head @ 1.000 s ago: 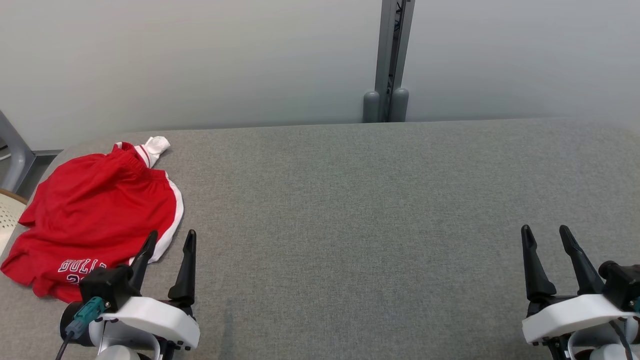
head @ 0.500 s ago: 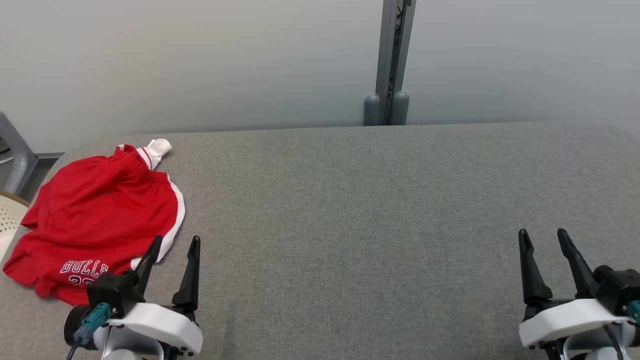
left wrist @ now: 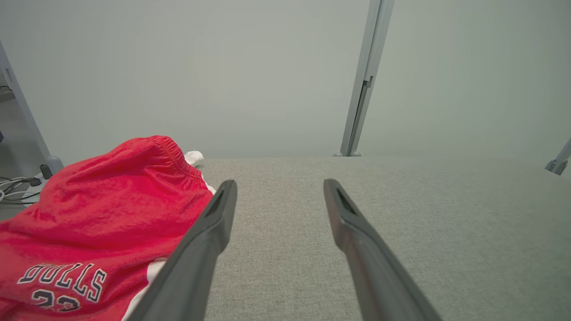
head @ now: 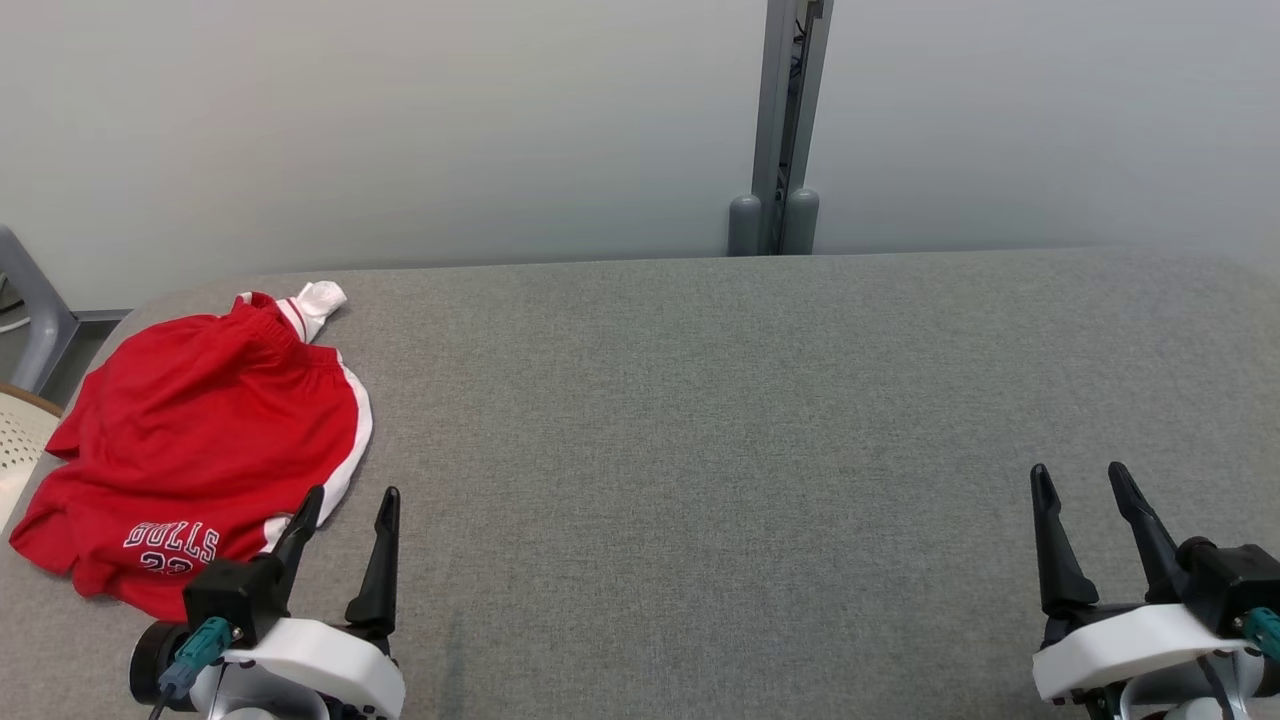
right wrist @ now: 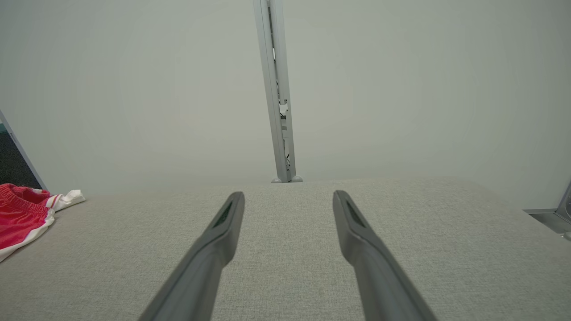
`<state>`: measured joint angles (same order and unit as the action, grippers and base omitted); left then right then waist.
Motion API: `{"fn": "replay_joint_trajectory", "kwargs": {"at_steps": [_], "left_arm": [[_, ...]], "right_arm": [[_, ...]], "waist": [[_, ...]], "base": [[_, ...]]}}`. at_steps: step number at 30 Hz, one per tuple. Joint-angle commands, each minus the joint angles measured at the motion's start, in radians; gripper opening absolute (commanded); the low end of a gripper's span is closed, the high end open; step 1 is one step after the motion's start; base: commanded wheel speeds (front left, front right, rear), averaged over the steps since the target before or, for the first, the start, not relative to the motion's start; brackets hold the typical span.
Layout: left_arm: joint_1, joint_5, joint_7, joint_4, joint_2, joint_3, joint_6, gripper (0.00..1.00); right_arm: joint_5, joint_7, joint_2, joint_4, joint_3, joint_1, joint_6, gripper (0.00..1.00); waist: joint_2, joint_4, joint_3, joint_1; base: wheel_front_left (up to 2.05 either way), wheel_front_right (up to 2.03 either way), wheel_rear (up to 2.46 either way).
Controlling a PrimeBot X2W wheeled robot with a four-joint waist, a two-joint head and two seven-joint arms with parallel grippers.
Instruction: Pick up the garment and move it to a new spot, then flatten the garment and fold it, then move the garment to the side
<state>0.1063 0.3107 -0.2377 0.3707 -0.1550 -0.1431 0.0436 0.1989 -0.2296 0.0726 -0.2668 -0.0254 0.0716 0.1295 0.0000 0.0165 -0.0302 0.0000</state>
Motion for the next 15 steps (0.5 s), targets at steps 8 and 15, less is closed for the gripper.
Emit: {"fn": "replay_joint_trajectory", "kwargs": {"at_steps": [8,15], "left_arm": [[0.022,-0.051,-0.020,0.027,0.007,0.015,0.014,1.00],[0.027,-0.074,-0.028,0.044,0.017,0.025,0.022,1.00]], "right_arm": [[-0.038,-0.023,0.011,-0.004,0.004,0.001,0.002,1.00],[-0.052,-0.029,0.015,-0.008,0.007,0.001,0.002,1.00]], "waist": [[0.0000,0.000,-0.002,0.0000],[0.0000,0.004,-0.004,0.0000]], "base": [[0.00,0.00,0.00],[0.00,0.00,0.00]]}}
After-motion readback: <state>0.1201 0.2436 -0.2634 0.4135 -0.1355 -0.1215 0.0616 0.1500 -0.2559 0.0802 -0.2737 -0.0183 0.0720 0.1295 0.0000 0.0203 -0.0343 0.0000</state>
